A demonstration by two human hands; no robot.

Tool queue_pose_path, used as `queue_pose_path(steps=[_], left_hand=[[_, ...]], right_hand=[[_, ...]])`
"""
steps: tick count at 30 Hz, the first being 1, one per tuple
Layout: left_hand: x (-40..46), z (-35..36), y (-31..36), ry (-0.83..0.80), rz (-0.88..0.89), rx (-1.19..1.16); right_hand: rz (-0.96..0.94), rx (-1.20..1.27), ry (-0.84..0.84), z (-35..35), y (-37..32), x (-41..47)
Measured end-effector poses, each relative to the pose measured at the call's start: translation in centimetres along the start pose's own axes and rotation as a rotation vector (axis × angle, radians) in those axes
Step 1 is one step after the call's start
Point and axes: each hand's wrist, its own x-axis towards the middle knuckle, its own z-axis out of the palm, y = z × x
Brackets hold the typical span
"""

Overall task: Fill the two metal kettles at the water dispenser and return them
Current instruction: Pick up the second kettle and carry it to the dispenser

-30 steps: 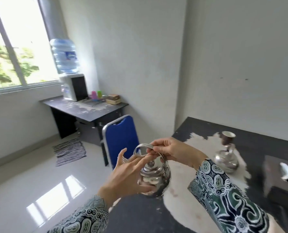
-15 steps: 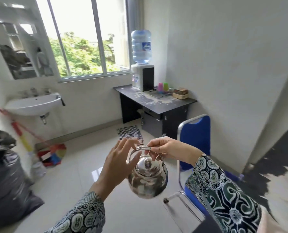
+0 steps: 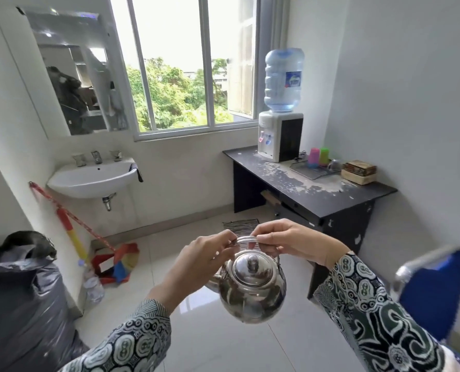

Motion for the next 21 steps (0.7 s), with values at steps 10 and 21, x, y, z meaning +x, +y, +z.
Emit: queue_pose_path(steps=[10, 21], left_hand=[[15.2, -2.1, -13.5, 0.030, -0.118, -0.145], [36.8, -3.2, -28.1, -0.037, -0.140, -0.207]], right_hand=[[-0.165, -0.210, 0.172, -7.0, 0.2, 19.0], [-0.241, -0.211, 0.516, -20.9, 3.9, 39.5]])
